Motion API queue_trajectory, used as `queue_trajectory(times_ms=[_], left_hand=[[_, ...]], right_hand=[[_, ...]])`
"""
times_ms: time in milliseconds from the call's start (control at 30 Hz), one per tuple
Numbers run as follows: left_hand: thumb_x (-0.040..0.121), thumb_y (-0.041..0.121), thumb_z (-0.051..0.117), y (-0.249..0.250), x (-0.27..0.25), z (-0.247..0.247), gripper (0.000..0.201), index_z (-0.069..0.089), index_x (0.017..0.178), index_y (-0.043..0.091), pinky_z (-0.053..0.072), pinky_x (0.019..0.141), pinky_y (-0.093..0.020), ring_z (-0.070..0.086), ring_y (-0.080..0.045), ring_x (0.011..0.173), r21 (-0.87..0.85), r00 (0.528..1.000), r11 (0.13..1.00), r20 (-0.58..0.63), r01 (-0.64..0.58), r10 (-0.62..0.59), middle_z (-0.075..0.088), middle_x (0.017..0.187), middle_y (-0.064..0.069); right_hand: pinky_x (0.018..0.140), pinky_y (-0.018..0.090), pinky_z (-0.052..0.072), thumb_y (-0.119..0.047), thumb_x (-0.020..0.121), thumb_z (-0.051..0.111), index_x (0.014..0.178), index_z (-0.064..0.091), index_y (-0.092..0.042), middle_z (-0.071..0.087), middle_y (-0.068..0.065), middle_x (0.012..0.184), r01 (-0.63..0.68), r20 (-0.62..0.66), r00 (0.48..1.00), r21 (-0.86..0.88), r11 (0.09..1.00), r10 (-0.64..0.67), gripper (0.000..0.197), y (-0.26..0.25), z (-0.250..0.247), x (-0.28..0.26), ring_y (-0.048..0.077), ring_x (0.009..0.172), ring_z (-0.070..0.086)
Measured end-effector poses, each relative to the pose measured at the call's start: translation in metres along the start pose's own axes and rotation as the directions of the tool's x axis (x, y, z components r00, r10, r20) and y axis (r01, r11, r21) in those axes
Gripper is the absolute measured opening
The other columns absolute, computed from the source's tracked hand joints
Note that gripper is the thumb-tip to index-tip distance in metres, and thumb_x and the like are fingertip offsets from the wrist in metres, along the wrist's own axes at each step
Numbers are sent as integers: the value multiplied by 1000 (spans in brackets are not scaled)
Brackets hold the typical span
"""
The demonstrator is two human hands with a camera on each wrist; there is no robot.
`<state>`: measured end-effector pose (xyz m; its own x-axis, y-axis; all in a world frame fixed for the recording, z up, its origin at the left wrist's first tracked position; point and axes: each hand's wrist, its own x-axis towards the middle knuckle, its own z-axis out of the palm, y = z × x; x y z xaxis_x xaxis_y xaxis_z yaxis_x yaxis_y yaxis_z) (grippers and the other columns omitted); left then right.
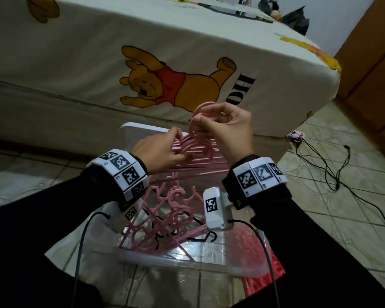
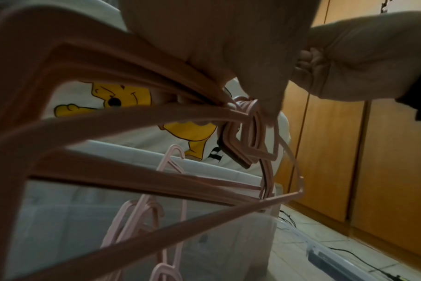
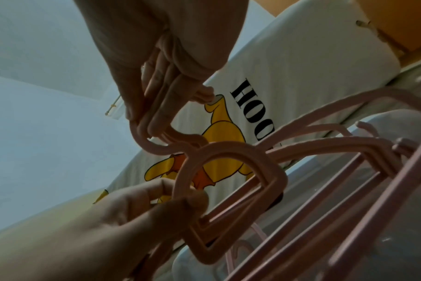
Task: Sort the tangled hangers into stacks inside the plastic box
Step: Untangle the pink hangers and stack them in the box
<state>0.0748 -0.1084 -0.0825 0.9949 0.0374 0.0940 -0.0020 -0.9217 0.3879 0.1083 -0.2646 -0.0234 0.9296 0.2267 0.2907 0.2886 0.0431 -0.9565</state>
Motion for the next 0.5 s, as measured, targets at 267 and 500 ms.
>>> queue_trajectory(times_ms=[267, 500], left_hand=[[91, 55, 45, -12, 2, 0, 27, 39, 99, 30, 37, 60, -33, 60, -27, 80, 106, 997, 994, -73, -14, 22, 65, 87, -1], [82, 62, 56, -31, 10, -18, 41, 50, 106, 29, 37, 65, -34, 60, -26, 91, 6, 993, 998, -95, 67, -67, 67, 98, -1]], right_hand=[[57, 37, 59, -6, 81, 71, 90, 51, -10, 71, 15, 72, -36, 148, 988, 7, 999, 34, 23, 3, -17, 10, 27, 62, 70], [44, 23, 51, -11, 81, 71, 69, 59, -8, 68, 17, 69, -145, 459, 754, -581, 800, 470, 18, 70, -30, 6, 17, 48, 59]])
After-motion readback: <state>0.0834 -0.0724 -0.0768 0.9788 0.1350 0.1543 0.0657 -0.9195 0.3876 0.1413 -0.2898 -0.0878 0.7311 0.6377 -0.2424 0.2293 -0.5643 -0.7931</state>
